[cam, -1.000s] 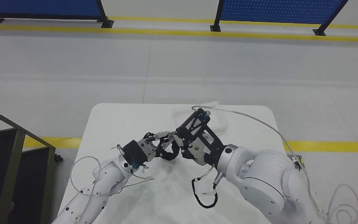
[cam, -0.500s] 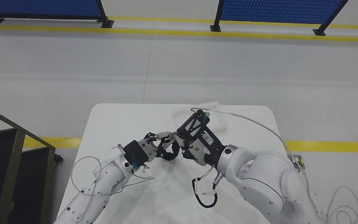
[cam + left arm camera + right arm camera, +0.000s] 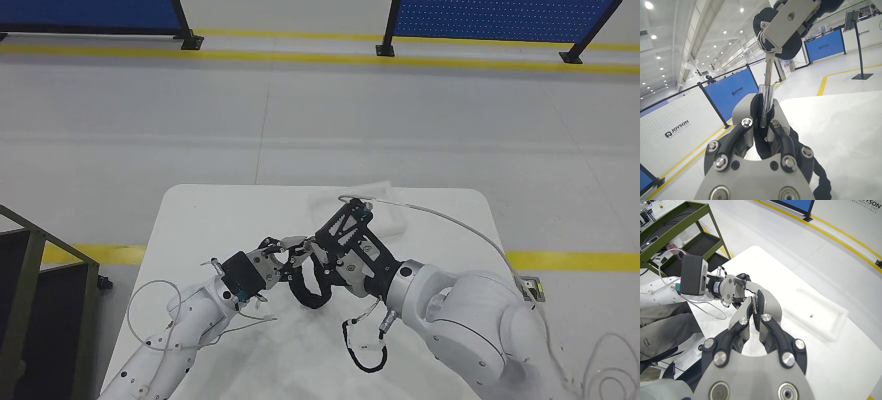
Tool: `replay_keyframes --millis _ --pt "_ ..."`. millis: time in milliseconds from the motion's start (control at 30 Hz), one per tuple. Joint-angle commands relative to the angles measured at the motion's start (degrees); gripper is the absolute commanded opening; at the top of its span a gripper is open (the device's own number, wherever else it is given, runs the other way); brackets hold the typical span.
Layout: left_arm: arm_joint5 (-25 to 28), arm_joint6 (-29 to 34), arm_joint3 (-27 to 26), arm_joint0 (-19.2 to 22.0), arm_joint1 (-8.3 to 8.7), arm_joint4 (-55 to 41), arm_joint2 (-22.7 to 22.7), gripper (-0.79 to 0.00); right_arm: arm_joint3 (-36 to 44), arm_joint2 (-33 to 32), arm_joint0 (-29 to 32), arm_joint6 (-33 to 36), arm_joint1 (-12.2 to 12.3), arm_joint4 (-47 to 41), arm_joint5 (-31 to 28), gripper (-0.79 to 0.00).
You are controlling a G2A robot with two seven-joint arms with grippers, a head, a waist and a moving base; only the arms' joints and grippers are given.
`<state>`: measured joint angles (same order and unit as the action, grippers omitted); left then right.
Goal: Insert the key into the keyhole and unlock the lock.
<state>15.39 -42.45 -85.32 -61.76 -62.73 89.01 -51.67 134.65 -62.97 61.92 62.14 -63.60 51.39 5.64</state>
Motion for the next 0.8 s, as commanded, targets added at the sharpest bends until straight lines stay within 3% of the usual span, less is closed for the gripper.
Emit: replay_keyframes --millis 0,767 --pt "0.13 -0.05 -0.01 -0.09 -0.08 0.15 -0.16 -0.785 0.00 0.09 -0.03 0.19 -0.02 0.43 -0.01 -0.785" --pt "1.59 0.40 -0.99 -0.51 -1.17 3.16 -0.79 -0.785 0.00 1.96 -0.03 2.07 -0.56 4.38 0.33 -0.785"
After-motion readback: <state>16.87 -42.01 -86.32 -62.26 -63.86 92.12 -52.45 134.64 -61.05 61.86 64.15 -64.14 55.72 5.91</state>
